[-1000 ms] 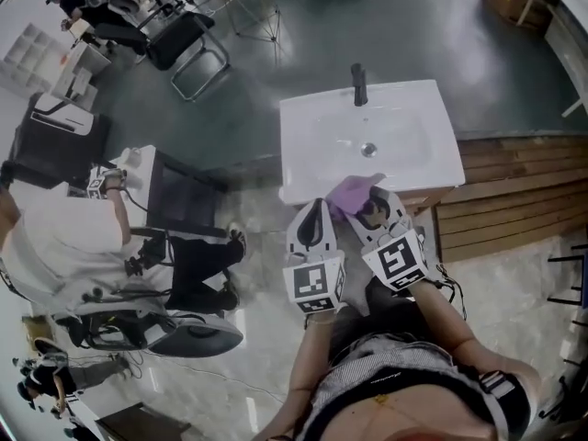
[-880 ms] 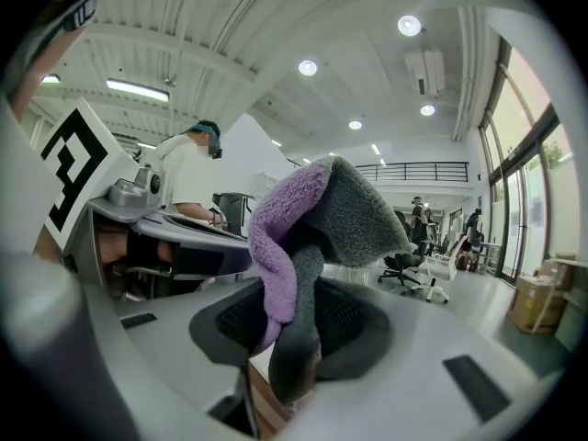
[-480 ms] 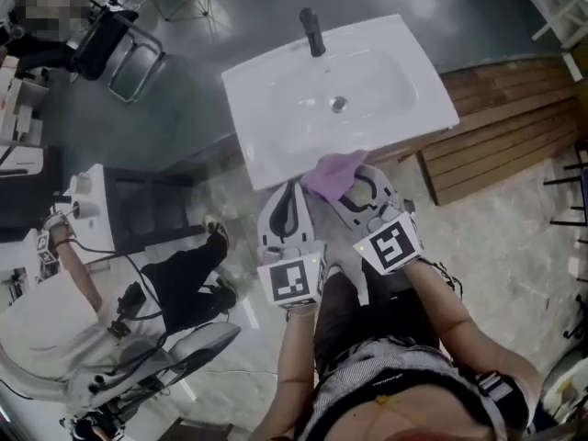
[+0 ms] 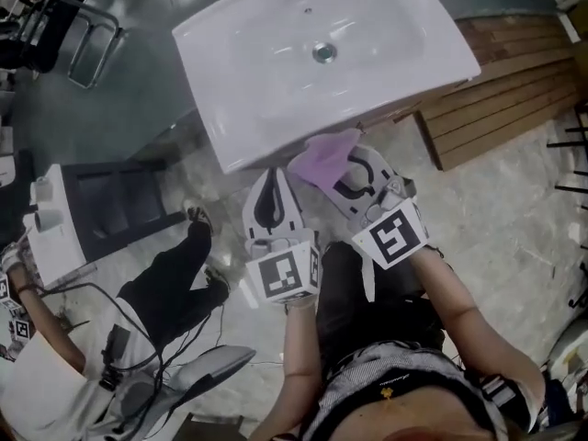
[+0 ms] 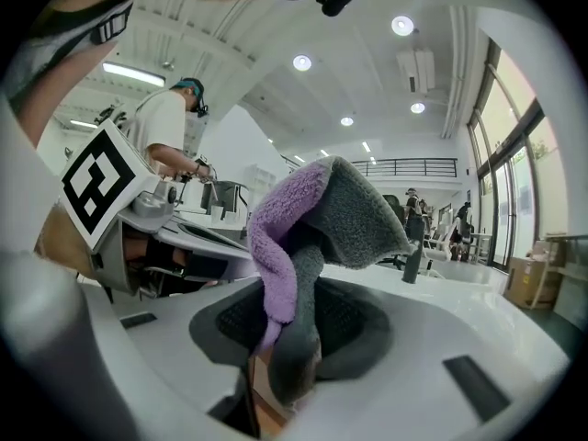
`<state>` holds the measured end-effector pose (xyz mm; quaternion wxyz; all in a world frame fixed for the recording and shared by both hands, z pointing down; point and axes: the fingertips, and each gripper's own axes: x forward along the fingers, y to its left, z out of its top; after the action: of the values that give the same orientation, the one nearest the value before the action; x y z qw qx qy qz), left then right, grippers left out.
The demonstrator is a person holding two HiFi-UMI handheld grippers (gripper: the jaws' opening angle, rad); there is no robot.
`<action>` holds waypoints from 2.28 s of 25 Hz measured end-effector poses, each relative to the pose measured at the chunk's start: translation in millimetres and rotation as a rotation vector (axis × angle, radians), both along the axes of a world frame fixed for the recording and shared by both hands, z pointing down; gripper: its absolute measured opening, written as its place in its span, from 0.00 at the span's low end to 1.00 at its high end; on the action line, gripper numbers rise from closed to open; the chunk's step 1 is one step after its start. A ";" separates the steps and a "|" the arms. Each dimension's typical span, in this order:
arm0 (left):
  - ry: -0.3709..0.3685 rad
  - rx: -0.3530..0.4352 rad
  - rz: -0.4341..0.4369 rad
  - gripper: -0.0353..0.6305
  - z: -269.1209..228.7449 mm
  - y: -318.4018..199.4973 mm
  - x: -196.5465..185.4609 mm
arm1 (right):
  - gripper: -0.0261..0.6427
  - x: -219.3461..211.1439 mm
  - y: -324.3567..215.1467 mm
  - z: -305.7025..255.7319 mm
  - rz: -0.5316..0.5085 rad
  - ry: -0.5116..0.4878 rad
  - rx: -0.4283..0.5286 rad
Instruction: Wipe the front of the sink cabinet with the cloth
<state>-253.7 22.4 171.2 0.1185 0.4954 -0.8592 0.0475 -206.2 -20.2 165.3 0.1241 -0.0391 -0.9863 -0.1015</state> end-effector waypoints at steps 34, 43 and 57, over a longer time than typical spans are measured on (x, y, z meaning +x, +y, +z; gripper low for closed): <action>-0.087 0.141 -0.138 0.06 274.6 94.6 -66.1 | 0.30 -82.0 107.7 221.1 -0.266 -0.256 0.035; -0.104 0.173 -0.101 0.06 277.5 100.8 -63.3 | 0.30 -94.4 120.3 222.2 -0.194 -0.280 0.104; -0.142 0.166 -0.099 0.06 258.5 96.6 -61.4 | 0.30 -109.6 101.7 217.0 -0.070 -0.294 0.080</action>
<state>-315.2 118.9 429.7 0.0179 0.4561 -0.8897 0.0052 -315.9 81.4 382.3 -0.0237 -0.0530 -0.9871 -0.1495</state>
